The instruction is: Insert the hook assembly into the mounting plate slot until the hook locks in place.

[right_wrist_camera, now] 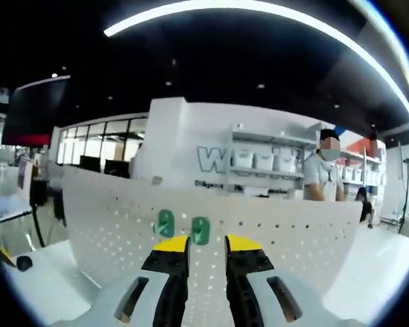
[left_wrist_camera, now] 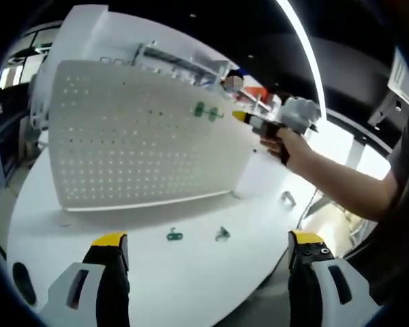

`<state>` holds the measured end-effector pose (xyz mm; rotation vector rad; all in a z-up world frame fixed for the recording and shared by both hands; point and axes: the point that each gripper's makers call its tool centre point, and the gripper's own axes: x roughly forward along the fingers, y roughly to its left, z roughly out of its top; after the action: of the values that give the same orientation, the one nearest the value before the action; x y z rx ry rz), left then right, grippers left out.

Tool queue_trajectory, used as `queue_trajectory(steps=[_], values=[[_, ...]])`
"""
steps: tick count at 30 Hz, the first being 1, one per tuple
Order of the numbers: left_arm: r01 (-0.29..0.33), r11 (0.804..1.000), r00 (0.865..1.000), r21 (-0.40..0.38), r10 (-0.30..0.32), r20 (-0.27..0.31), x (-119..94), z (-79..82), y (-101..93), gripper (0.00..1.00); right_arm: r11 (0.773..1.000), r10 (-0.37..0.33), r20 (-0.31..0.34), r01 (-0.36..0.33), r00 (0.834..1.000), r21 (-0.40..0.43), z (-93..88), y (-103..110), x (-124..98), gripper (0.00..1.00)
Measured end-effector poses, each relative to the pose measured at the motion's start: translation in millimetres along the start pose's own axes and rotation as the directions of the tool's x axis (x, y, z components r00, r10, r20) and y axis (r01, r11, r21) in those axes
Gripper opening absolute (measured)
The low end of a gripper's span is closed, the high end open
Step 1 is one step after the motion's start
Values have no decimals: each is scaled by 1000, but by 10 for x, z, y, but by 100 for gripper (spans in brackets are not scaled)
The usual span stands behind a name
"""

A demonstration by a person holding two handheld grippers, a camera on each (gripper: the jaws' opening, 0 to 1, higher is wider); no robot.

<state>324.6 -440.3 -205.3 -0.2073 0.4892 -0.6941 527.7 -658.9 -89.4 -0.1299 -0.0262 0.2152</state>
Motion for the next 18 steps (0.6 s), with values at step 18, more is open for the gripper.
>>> queue_trajectory(steps=[18], values=[[14,1000,1000,6,-14,1,-26,-30,-58,98,995,77,-132,-84,988,-46,-536,213,-528,23]])
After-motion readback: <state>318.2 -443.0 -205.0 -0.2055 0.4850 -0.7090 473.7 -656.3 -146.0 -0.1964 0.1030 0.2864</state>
